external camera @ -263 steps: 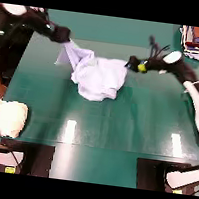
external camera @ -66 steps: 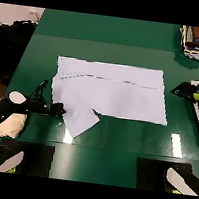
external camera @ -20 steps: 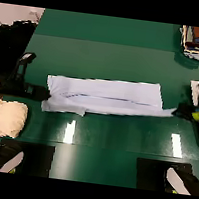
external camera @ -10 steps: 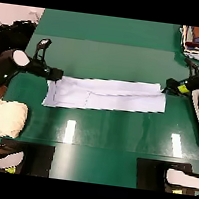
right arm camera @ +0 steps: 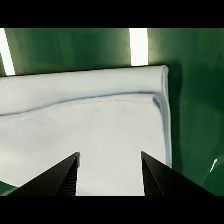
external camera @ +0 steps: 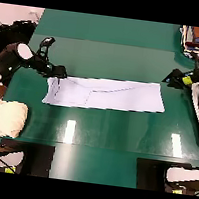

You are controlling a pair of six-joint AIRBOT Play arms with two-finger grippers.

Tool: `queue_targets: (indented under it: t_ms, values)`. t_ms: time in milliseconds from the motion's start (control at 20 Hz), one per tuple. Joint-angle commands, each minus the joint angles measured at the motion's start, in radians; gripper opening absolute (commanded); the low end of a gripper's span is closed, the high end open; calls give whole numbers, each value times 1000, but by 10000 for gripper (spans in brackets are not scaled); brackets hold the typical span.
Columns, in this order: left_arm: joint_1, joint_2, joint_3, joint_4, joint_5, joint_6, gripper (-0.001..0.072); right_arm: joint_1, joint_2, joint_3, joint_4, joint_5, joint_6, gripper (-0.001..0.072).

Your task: Fold the shirts.

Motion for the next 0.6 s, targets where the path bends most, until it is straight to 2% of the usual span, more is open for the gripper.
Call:
queue_targets:
  t_ms: [0, 50, 150, 200, 300, 450, 550]
  values:
    - [-2, -2, 16, -37, -63, 7, 69, -86, -5, -37, 17, 66, -56, 454]
    - [-2, -2, 16, -58, -53, 8, 34, -113, -5, -76, 21, 66, -69, 454]
    - [-2, -2, 16, -126, -44, 19, 34, -155, -6, -166, 21, 41, -91, 455]
    - [-2, -3, 16, -171, -42, 51, 35, -169, -9, -209, 27, 21, -115, 455]
    - [-21, -3, 16, -233, -8, 84, 34, -180, -10, -288, 94, -24, -160, 455]
    - [-101, -14, 16, -239, 69, 74, 24, -160, -10, -366, 214, -75, -226, 455]
    - [-170, -43, 18, -239, 126, 49, 24, -122, -11, -374, 227, -84, -239, 454]
